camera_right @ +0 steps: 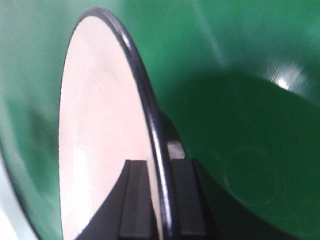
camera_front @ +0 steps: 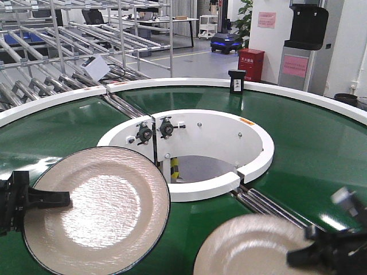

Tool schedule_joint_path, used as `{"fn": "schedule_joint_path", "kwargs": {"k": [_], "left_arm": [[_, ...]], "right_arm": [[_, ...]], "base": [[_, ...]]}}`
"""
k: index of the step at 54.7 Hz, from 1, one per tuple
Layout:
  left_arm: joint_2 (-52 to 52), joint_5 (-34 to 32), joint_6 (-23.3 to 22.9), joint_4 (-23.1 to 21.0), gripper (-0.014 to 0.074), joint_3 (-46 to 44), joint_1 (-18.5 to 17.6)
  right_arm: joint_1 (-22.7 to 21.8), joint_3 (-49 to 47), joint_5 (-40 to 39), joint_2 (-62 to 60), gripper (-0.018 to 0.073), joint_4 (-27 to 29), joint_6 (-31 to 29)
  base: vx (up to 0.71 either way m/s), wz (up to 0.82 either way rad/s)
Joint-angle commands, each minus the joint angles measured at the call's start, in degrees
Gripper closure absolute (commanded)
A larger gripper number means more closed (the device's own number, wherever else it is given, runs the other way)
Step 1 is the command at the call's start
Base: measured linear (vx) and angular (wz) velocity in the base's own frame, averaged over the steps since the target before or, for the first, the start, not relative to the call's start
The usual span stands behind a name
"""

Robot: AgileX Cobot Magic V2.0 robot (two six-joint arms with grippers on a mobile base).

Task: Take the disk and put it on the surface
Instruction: 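Grip the plate rims and lift both plates upright off the conveyor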

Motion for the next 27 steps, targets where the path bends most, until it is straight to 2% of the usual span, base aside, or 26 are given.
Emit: {"fn": "schedule_joint_path", "kwargs": {"k": [1,9,15,27], "left_arm": [[-2.7,7.0,-2.3,-7.6,0.0603,-2.1,0.1],[-5.4,7.0,-3.6,-7.6,0.0603,-0.6,-0.1],[-8.5,7.0,-5.1,-7.6,0.0603,1.0,-0.1],[-12.4,6.9,-5.2,-7.5,0.0603,1.6,-0.1]], "right_arm": [[-3.7,-1.7,5.6,-8.7,0.0568,8.4,2.2],[-8.0,-1.7,7.5,-17.2,0.0568,11.7,5.0],[-8.2,-1.7,7.4,-21.9,0.0568,12.3,6.0],[-8.2,-1.7,7.1,-25.2,0.0568,12.3,7.0]], "base": [[0.0,0.0],[0.0,0.0],[0.0,0.0],[0.0,0.0]]}}
